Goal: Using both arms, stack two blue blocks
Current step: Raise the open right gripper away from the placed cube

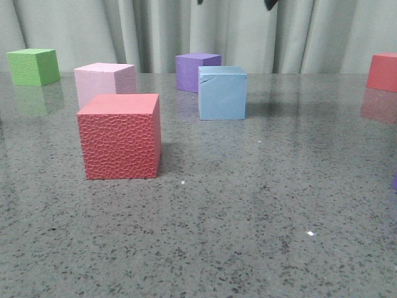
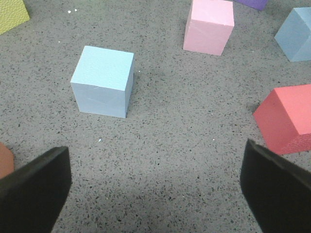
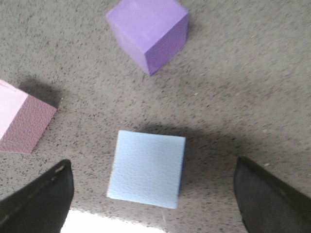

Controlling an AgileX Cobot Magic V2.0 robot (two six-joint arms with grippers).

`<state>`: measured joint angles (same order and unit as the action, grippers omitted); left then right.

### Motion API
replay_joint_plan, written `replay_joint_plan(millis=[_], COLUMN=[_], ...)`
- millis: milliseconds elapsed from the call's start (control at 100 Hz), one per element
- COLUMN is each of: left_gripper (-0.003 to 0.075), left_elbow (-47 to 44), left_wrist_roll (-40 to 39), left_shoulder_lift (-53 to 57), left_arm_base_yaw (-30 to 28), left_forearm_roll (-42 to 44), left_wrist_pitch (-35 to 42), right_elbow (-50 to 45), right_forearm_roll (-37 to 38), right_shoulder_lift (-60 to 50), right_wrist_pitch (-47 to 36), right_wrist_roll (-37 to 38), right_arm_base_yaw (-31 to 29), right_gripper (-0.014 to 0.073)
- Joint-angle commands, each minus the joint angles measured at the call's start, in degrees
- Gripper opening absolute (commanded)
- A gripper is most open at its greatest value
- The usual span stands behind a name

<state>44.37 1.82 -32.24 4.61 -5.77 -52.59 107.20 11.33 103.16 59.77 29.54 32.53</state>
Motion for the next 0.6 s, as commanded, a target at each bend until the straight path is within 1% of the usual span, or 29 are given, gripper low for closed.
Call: replay_joint_plan(millis=[0, 190, 460, 590], left_gripper=[0.0673, 0.0673, 0.0673, 0.0673], left_elbow=[1.9, 1.9, 1.9, 1.9], left_wrist_roll=[-0.5, -0.5, -0.5, -0.5], left_shoulder_lift=[-0.6, -0.6, -0.6, -0.6], left_arm_base_yaw=[-0.2, -0.2, -0.2, -0.2], left_forearm_roll=[-0.8, -0.8, -0.8, -0.8], left_wrist_pitch=[3.5, 3.5, 3.5, 3.5], right_elbow=[2.0, 1.8, 1.8, 0.3], right_forearm_roll=[1.9, 1.8, 1.4, -0.4], right_shoulder_lift=[-4.5, -6.3, -9.3, -11.1], right_wrist_pitch=[-1.2, 1.7, 2.6, 2.9], right_wrist_roll=[-3.0, -7.0, -11.6, -14.3], right_arm_base_yaw=[-2.1, -6.3, -11.7, -14.7], right_gripper=[0.0655, 0.0655, 0.0655, 0.0655])
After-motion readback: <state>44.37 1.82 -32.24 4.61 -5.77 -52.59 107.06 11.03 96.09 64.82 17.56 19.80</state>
